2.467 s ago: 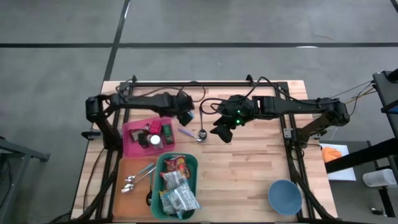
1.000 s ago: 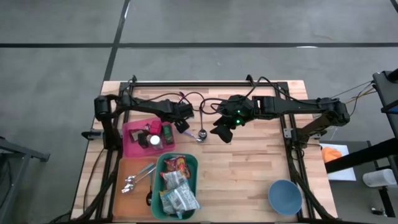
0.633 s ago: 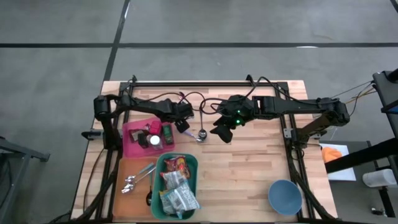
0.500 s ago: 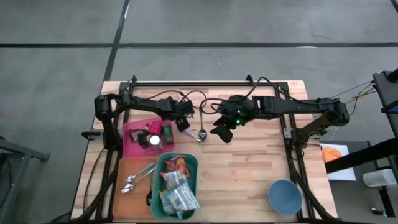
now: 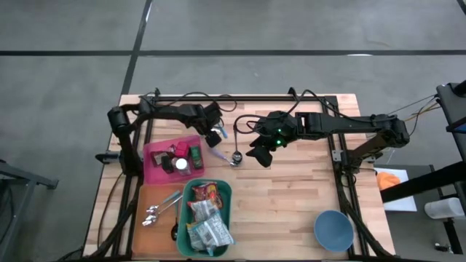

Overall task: Pick & Place Food Item
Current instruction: Put the light blue spoon into the orange bin

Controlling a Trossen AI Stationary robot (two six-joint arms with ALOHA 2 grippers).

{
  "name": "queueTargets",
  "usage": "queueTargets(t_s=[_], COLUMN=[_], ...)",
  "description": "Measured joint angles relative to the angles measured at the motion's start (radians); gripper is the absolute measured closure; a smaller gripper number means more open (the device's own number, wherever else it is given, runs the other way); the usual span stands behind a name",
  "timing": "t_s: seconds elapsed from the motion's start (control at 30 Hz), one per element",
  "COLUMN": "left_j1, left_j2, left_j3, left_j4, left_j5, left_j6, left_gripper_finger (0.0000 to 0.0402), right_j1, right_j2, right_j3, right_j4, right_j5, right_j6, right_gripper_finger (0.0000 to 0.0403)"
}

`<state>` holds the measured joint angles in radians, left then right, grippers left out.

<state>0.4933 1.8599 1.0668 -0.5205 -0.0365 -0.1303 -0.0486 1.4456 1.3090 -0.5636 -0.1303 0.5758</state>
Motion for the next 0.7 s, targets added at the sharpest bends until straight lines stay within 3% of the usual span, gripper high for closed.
queueTargets(t_s=[0.33,0.7], left_j1=[0.000,0.000], left_j2=[0.000,0.000], left_j3=[0.000,0.000], left_j4=[-0.001,0.002], left_j5=[0.049,0.082], left_j6=[0.004,0.004], left_gripper_finger=[0.0178,0.0358], right_j1=[0.000,0.000], right_j2=[0.000,0.000], right_j3=[0.000,0.000], right_j4=[0.000,0.000], right_j5=[0.000,0.000], right_j6=[0.000,0.000], right_gripper_finger=[0.0170,0.0170])
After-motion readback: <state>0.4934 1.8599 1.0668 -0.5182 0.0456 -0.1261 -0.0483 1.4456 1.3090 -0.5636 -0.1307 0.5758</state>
